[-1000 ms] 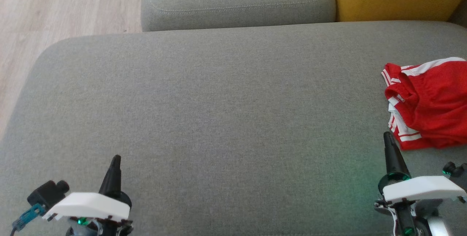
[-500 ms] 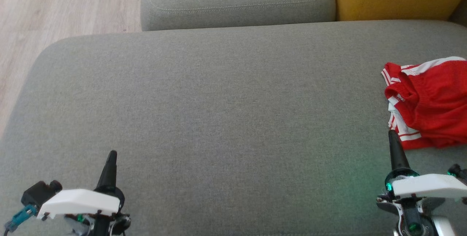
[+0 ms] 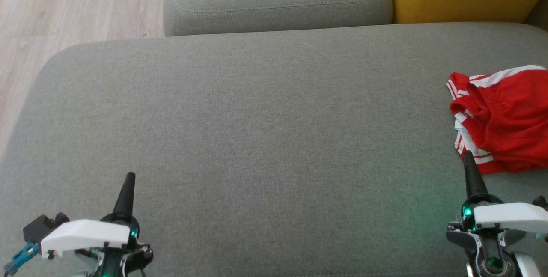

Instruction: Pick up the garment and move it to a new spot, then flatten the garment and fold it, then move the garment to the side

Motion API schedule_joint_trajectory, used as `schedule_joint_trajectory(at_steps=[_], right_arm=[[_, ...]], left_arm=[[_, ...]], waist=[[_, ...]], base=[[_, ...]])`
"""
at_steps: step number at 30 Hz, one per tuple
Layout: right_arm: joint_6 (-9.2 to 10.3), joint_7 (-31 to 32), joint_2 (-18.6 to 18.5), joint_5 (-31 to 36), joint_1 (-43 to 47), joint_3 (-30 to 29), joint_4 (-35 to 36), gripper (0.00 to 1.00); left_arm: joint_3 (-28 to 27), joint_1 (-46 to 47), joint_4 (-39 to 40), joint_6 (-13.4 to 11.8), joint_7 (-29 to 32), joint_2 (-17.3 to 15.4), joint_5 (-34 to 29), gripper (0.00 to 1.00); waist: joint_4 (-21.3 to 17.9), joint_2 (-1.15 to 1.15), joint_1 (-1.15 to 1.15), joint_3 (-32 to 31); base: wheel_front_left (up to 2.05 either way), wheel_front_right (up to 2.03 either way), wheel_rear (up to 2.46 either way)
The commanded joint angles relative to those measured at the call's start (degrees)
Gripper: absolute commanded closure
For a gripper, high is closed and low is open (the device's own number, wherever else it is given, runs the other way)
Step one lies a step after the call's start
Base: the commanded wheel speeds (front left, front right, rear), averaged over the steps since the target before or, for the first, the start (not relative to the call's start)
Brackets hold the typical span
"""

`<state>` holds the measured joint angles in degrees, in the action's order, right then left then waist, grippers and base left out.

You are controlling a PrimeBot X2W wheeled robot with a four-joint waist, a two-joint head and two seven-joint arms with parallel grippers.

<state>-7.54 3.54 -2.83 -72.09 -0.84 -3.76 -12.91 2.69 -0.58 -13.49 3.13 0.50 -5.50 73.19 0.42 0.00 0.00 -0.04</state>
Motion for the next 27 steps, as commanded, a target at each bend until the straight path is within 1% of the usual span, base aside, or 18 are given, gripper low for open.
schedule_joint_trajectory(at_steps=[1,27], right_arm=[[0.04,0.3,-1.2,-2.2,-3.2,0.7,1.4,1.0],[0.05,1.5,-1.2,-18.8,-4.9,-1.0,-0.7,1.0]], left_arm=[[-2.5,3.7,1.4,0.8,0.4,-0.4,1.9,1.0],[-6.8,6.2,-0.2,3.9,4.0,1.1,18.0,1.0]], waist=[[0.0,0.0,0.0,0.0],[-0.4,0.0,0.0,0.2]], base=[[0.0,0.0,0.0],[0.0,0.0,0.0]])
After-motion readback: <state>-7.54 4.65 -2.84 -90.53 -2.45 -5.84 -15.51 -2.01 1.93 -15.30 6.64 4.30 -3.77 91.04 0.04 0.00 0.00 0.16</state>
